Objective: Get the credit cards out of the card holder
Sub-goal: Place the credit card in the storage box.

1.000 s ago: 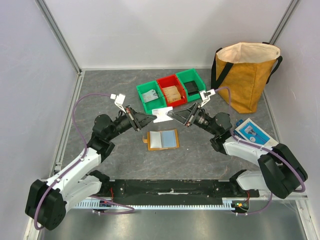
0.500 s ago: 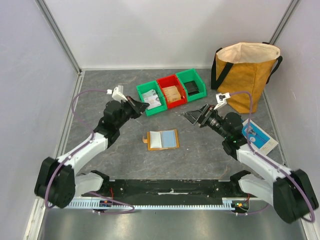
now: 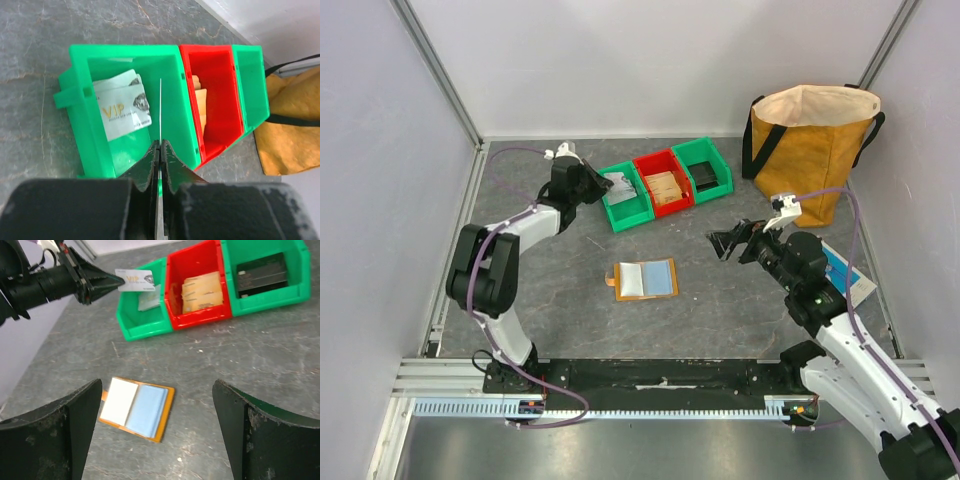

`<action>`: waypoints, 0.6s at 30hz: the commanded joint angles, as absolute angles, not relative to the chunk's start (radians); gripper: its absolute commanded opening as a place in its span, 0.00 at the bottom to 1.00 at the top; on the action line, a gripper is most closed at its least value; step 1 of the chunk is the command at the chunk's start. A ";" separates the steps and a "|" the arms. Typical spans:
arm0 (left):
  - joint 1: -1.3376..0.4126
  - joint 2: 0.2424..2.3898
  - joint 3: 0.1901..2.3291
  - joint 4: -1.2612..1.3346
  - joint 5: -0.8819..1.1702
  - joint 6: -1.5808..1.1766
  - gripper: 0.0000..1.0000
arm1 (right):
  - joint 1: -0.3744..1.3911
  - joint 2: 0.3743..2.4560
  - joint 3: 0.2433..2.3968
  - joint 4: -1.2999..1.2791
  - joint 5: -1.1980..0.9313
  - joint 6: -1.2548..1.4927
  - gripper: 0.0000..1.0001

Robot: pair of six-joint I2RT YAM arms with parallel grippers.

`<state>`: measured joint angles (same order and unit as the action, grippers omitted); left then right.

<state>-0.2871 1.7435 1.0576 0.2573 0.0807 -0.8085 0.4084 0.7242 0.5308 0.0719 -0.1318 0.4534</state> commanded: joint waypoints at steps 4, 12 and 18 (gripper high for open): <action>-0.273 1.926 1.305 0.143 0.084 -0.749 0.07 | 0.405 0.701 0.620 -0.063 -0.040 0.327 0.98; -0.258 2.019 1.451 0.006 0.086 -0.686 0.41 | 0.406 0.677 0.650 -0.121 -0.020 0.299 0.98; -0.256 1.924 1.477 -0.130 0.011 -0.575 0.63 | 0.403 0.647 0.686 -0.193 0.055 0.255 0.98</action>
<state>-0.2642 2.0155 1.4372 -0.0135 0.0799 -0.7033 0.4084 0.6727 0.6216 -0.1471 -0.0181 0.3065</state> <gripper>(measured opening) 0.587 0.980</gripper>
